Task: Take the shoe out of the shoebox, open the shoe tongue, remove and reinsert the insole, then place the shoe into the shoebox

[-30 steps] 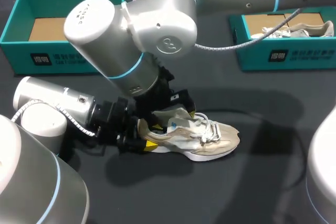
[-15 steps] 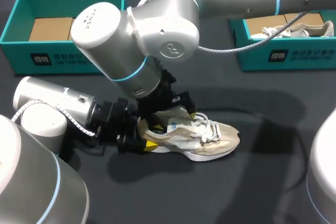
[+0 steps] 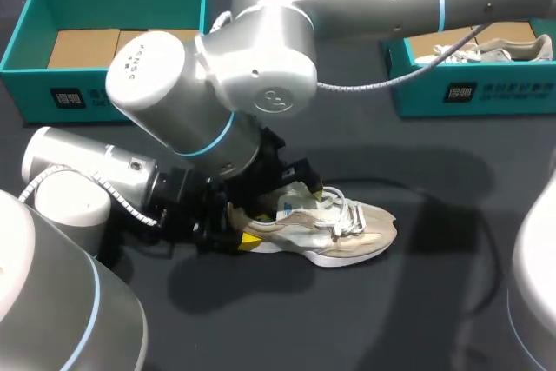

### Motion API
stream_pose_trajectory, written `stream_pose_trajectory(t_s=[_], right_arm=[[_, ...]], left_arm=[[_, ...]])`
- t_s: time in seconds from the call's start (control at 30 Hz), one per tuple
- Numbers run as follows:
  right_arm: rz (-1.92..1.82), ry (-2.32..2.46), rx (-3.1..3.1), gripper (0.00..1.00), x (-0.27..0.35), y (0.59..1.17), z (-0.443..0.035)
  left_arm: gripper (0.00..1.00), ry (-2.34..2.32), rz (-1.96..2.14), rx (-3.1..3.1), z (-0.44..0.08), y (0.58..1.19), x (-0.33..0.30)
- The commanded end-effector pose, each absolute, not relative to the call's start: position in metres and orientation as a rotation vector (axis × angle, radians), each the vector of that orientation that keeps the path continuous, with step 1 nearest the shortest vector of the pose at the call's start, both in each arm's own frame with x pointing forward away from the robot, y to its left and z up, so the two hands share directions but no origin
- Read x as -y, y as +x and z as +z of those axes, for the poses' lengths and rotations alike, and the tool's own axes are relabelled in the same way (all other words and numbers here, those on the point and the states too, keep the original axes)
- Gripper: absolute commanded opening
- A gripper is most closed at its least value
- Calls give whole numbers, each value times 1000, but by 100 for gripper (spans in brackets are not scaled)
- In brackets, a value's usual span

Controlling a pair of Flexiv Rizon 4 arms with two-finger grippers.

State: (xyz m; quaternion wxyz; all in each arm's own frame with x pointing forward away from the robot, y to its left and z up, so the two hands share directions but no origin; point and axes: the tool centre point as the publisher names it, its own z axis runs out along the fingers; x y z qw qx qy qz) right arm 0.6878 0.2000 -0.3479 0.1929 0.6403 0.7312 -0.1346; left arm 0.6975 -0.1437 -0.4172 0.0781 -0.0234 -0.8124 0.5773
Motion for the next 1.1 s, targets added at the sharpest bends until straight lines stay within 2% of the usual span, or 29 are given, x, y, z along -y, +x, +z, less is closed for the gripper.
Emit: stream_pose_trajectory(t_s=[0.03, 0.57, 0.97, 1.0, 1.1], right_arm=[[-152, 2371, -1228, 100, -200, 683, -355], [-134, 2404, -1134, 98, -173, 680, -357], [-122, 2412, -1076, 81, -161, 680, -341], [-122, 2419, -1067, 79, -160, 680, -340], [-122, 2432, -1055, 62, -159, 679, -340]], left_arm=[[0, -69, 1727, 2436, -419, 698, 145], [0, -69, 1727, 2436, -419, 698, 145], [0, -69, 1727, 2436, -419, 698, 145], [0, -69, 1727, 2436, -419, 698, 145], [0, -69, 1727, 2436, -419, 698, 145]])
